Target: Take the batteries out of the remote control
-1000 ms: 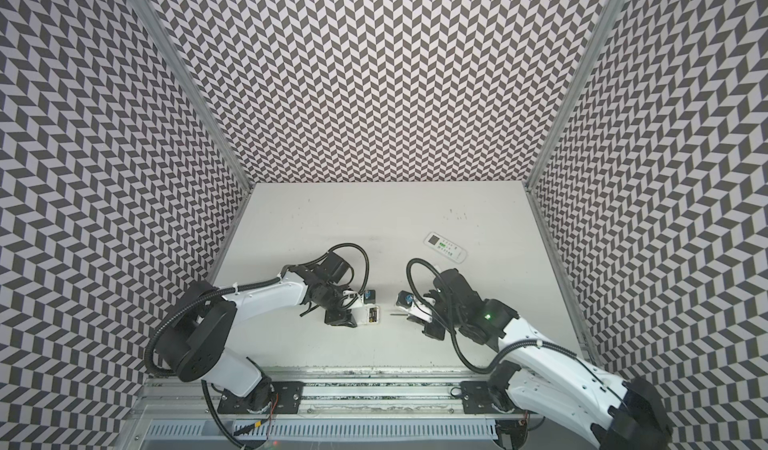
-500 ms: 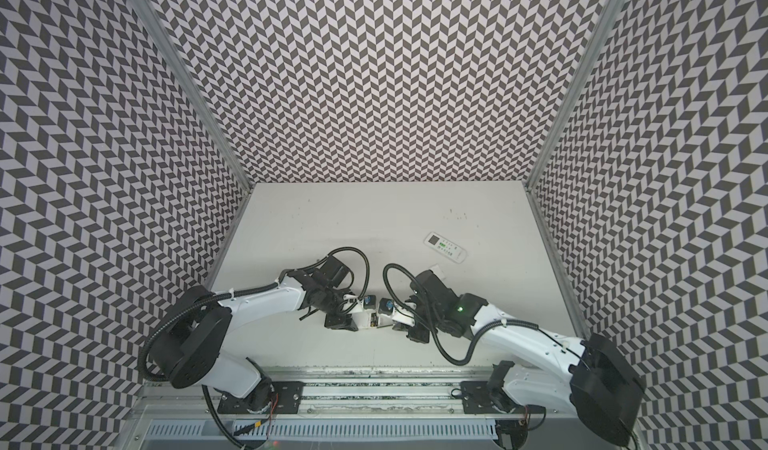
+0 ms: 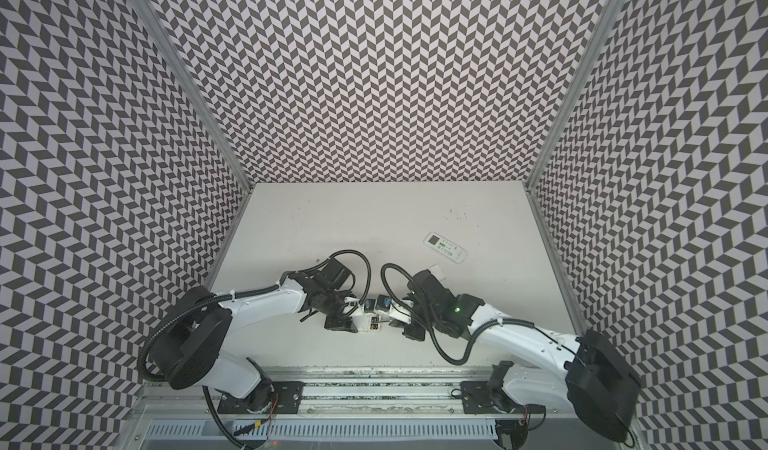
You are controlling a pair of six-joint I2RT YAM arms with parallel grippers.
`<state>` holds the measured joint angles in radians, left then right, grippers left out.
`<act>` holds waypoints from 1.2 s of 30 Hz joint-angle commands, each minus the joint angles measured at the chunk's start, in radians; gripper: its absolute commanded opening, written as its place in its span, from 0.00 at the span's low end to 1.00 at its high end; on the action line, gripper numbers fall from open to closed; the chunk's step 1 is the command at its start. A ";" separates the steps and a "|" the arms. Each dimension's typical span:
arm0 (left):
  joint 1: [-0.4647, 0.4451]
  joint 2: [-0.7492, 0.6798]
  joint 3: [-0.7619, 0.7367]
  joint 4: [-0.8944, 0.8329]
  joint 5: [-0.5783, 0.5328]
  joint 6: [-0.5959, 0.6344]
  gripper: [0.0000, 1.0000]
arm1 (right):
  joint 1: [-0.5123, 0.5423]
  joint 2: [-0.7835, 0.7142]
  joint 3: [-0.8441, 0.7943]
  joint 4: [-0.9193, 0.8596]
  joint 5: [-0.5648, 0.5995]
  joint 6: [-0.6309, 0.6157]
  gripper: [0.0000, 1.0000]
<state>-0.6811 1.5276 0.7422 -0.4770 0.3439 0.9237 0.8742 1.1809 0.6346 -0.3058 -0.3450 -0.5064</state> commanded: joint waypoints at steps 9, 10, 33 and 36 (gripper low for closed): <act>-0.018 0.002 -0.008 0.015 0.010 0.027 0.34 | 0.035 0.026 -0.049 0.063 0.028 -0.004 0.00; -0.018 0.002 -0.008 0.014 0.008 0.027 0.33 | 0.037 0.024 -0.056 0.065 0.029 -0.004 0.00; -0.028 0.007 -0.007 0.014 0.006 0.033 0.33 | 0.038 0.022 -0.040 0.109 0.024 0.056 0.00; -0.028 0.006 -0.011 0.014 0.005 0.035 0.33 | 0.038 0.026 -0.036 0.119 0.007 0.067 0.00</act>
<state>-0.6880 1.5276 0.7425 -0.4763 0.3351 0.9276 0.9077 1.2053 0.5705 -0.2569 -0.3080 -0.4580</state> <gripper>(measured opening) 0.499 0.167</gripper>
